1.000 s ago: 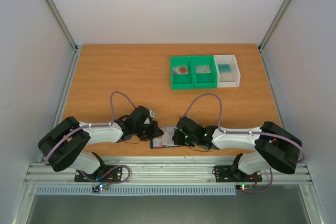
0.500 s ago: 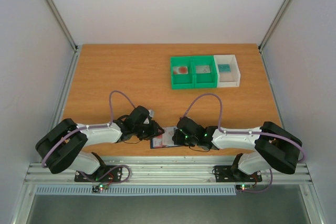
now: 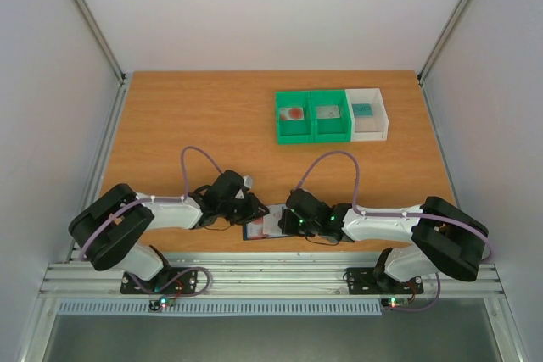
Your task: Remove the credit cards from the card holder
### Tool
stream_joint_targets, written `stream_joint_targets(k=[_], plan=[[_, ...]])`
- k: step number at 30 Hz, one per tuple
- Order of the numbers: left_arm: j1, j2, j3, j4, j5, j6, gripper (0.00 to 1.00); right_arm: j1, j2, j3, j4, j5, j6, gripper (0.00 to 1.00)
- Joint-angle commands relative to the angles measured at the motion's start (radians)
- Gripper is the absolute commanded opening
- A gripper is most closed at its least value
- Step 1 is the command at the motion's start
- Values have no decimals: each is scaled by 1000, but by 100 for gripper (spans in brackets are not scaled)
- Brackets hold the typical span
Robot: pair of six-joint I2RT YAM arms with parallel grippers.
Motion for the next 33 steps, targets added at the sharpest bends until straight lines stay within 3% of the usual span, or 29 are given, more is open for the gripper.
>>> stream_joint_targets(k=[1,6,19,33], plan=[[-3,26,-4,26,0,-10,19,7,23,-36,-38,2,15,10],[-3,14,-2,9,0,0,1,7,35,-40,-29,-5,17,10],[2,-117,17,-148,-24,70,0,7,-1,-40,-62,16,11,11],[12,-165,16,-188,0,82,1,7,-23,-25,-24,-1,-15,11]])
